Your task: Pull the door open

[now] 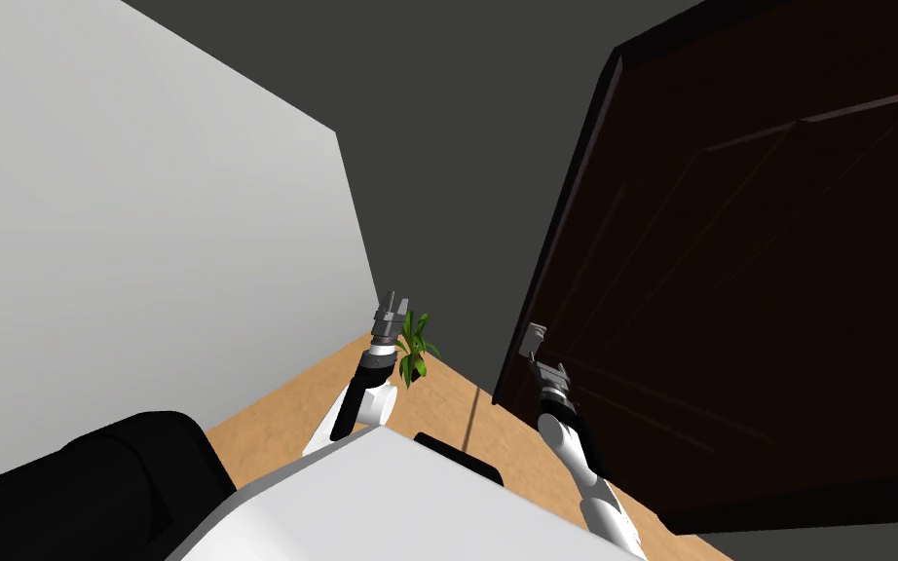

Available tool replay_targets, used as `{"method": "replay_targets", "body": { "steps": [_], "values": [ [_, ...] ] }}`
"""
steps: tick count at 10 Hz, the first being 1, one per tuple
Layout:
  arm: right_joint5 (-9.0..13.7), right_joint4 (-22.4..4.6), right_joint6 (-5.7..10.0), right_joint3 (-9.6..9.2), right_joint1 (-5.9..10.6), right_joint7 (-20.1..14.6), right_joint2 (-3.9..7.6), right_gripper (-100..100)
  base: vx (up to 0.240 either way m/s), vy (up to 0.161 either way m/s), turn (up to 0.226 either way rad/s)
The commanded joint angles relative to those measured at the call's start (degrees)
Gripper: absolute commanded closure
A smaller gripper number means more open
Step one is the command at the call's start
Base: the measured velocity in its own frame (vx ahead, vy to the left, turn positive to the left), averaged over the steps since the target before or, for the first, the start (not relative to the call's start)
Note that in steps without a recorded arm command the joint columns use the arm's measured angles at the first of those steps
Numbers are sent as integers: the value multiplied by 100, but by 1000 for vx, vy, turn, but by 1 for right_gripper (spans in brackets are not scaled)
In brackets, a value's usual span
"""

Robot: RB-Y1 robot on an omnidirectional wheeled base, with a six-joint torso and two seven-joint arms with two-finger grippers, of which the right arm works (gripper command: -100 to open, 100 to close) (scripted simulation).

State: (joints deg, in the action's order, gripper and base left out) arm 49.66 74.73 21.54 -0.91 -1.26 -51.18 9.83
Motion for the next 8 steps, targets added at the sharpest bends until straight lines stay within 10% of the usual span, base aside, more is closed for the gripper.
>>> {"method": "replay_targets", "body": {
  "steps": [1, 7, 8],
  "values": [
    [43, -152, 96, 41, -9, -206, 196, -100, 216, -26, 180],
    [231, -388, 219, 317, -141, -732, 820, -100, 172, -5, 139],
    [207, -424, 213, 282, -70, -674, 750, -100, 91, -13, 27]
  ]
}}
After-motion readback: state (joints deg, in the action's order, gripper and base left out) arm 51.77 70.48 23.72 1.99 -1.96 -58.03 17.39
